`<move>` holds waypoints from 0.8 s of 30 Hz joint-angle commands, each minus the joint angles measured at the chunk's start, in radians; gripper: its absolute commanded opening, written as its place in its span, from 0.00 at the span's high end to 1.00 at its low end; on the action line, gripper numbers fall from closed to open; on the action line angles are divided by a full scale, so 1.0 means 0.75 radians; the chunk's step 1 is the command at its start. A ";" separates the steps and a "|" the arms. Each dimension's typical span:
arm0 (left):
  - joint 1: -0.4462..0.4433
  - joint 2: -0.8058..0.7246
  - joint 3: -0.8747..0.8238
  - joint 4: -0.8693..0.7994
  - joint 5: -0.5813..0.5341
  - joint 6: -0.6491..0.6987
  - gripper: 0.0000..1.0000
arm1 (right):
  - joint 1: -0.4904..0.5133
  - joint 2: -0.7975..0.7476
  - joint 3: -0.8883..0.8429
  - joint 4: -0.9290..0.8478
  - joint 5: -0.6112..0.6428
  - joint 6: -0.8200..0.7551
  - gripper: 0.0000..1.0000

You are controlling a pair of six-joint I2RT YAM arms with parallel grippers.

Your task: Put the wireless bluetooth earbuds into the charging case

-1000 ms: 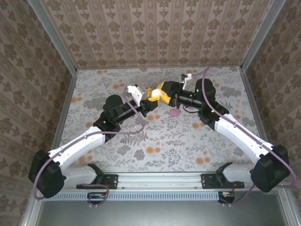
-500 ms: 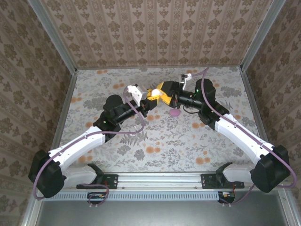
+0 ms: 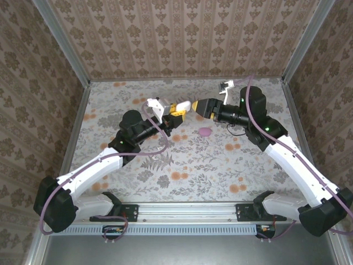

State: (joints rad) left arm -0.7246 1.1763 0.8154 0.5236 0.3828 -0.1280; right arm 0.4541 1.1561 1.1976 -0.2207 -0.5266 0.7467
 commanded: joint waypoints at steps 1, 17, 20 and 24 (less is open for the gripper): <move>0.009 -0.024 0.021 0.056 0.048 -0.032 0.76 | -0.002 0.028 0.062 -0.146 0.005 -0.169 0.30; 0.009 -0.004 0.052 0.034 0.155 -0.026 0.76 | -0.004 0.127 0.104 -0.082 -0.034 -0.096 0.33; 0.009 -0.006 0.054 0.020 0.176 -0.023 0.76 | -0.008 0.123 0.103 -0.045 -0.046 -0.067 0.32; 0.009 -0.006 0.056 0.020 0.189 -0.023 0.76 | -0.022 0.132 0.111 -0.043 -0.040 -0.040 0.32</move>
State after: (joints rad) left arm -0.7162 1.1770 0.8173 0.5213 0.4572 -0.1429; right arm 0.4473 1.2457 1.2434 -0.2916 -0.5541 0.6876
